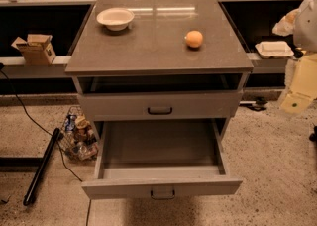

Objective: Place orange into middle drawer

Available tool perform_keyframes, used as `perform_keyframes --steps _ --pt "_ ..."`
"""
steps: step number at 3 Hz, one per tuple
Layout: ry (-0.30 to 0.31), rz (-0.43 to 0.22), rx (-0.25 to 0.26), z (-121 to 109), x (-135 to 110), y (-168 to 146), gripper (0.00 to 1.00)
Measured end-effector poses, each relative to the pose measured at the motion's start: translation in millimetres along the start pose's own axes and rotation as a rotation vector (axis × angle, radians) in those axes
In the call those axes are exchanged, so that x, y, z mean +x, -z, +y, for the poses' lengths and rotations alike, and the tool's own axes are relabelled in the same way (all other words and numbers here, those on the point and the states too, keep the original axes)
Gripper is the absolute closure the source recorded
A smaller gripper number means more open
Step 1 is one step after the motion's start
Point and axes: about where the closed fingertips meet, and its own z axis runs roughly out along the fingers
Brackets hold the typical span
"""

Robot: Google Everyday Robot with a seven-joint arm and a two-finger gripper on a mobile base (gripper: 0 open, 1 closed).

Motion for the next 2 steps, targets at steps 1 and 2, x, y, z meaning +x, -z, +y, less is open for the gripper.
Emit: perform_keyframes --steps 1,2 --pt "0.000 0.000 0.000 0.0 0.0 0.0 0.00" --pt "-0.028 -0.080 0.029 -19.0 -7.3 -10.0 0.00"
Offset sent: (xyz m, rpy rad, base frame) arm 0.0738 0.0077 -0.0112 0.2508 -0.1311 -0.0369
